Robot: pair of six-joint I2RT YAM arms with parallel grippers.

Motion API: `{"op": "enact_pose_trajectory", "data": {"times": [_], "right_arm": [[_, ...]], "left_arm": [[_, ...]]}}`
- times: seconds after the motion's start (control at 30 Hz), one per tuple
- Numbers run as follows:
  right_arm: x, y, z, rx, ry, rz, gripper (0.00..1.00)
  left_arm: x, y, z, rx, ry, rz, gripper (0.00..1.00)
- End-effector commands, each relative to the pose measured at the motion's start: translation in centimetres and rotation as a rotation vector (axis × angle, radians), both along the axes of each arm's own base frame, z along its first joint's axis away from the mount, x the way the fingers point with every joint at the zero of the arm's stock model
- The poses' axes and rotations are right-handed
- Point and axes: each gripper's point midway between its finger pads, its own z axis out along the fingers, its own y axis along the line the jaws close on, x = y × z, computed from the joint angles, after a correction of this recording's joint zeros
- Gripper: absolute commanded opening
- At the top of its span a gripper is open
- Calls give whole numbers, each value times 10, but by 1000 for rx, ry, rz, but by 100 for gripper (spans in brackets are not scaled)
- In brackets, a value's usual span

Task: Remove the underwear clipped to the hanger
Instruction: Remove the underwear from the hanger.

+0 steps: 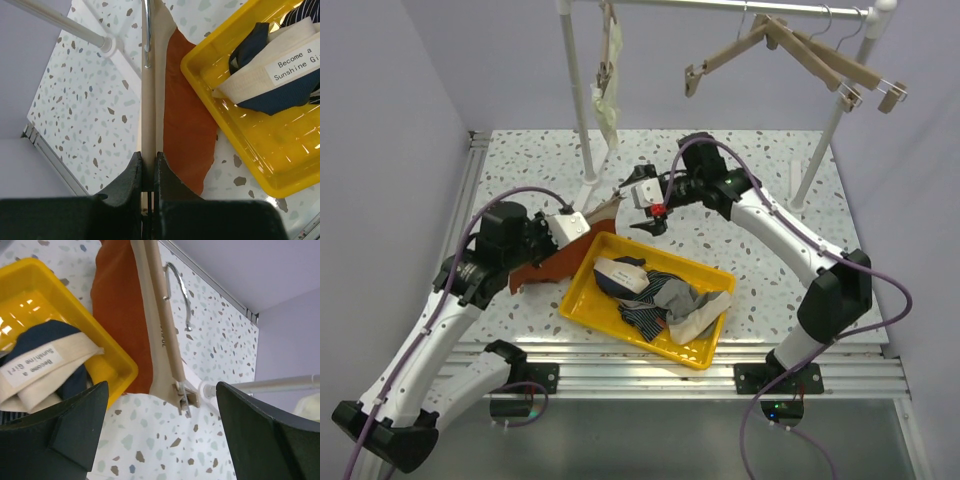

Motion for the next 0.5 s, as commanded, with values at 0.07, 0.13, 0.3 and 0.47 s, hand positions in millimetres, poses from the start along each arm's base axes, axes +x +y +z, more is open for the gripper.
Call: {"op": "enact_pose_trajectory", "data": {"times": [0.07,0.13,0.3,0.47], "right_arm": [[29,14,1,-48,-101,-16,89],[33,16,-5,-73,-98,-21,88],[46,17,-28,-131,-99,-35,85],[53,17,-37,-159,-99,-43,81]], "left_arm": [[-1,-5,14,30,-87,-104,0],[-2,-7,14,22,-93,-115,0],[-7,-7,25,6,-133,-127,0],[-10,-7,28,-1,-139,-133,0]]}}
